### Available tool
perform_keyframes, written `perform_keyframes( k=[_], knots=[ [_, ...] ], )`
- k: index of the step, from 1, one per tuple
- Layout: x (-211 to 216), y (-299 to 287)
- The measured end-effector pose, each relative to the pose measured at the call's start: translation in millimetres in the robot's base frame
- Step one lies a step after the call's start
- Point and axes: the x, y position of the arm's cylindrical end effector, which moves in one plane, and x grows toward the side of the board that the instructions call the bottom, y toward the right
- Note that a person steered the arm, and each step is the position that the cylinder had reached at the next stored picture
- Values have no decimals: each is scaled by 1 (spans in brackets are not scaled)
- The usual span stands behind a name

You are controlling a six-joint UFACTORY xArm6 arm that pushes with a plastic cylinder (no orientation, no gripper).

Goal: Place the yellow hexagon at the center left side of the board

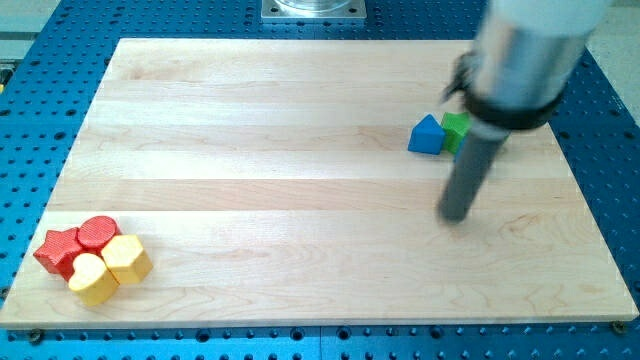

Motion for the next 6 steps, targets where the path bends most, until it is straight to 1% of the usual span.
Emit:
perform_keyframes(
  k=[1, 2, 3, 4, 6],
  knots=[
    [77, -151],
    [80, -186],
    [77, -256],
    [68, -293],
    [-6, -311]
  ],
)
